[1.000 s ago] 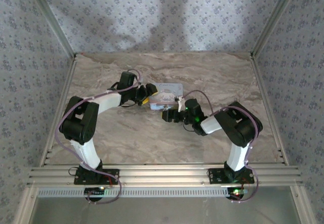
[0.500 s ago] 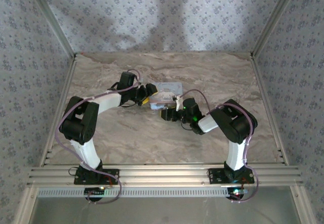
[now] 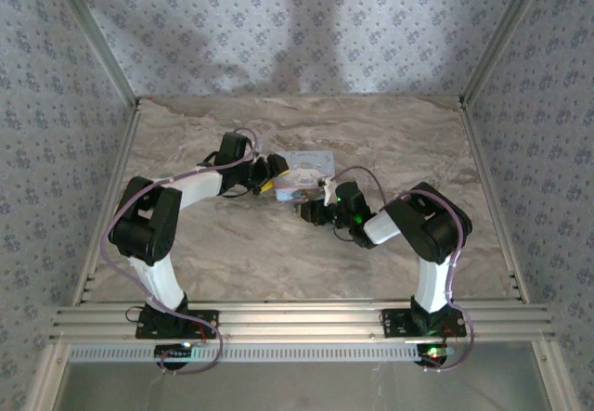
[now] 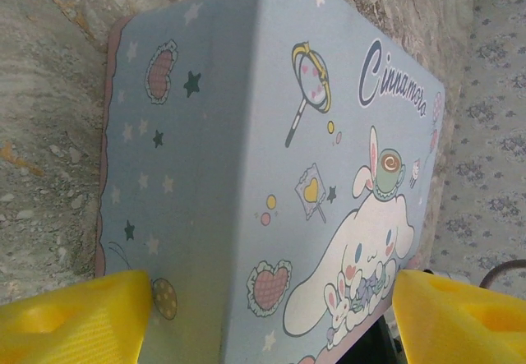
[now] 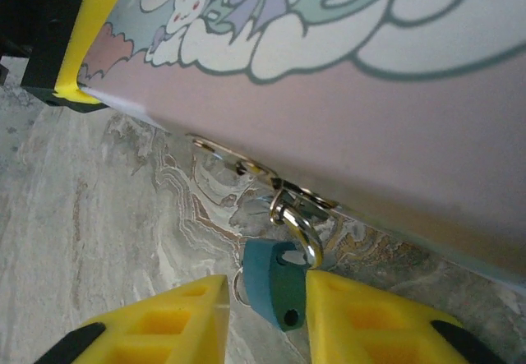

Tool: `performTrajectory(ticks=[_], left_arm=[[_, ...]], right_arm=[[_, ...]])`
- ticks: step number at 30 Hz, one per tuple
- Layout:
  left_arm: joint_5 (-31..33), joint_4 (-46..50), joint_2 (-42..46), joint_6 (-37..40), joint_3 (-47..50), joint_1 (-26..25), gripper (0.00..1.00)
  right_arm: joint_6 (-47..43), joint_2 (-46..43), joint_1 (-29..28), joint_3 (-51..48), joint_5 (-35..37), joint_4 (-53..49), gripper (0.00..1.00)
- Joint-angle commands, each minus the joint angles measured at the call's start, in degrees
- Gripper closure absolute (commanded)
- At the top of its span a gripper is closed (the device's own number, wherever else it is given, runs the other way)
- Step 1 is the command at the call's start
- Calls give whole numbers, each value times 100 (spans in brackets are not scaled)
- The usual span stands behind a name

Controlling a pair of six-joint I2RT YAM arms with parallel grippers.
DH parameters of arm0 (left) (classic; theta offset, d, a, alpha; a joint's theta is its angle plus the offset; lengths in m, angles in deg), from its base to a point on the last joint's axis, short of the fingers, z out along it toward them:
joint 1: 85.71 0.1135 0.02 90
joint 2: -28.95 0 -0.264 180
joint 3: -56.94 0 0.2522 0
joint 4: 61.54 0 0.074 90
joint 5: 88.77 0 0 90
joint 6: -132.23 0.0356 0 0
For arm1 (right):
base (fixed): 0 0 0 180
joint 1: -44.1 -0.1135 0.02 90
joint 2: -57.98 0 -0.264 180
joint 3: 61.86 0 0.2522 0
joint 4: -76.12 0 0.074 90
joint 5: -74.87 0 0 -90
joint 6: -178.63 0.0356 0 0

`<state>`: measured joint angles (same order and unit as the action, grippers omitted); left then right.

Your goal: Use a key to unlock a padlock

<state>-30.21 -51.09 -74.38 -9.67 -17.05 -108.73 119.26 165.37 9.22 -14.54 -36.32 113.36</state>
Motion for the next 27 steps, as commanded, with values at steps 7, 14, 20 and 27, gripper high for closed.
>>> performTrajectory(ticks=[7, 14, 20, 27], left_arm=[[68, -126, -56, 48, 98, -38, 23], [77, -165, -12, 34, 215, -44, 23], [116, -174, 50, 64, 336, -66, 23], [125, -196, -14, 84, 380, -79, 23]], right_arm=[[351, 54, 64, -116, 1, -369, 87], [856, 21, 188, -301, -4, 118, 89], [1121, -49, 299, -475, 22, 514, 90], [1180, -248, 402, -621, 46, 569, 91]])
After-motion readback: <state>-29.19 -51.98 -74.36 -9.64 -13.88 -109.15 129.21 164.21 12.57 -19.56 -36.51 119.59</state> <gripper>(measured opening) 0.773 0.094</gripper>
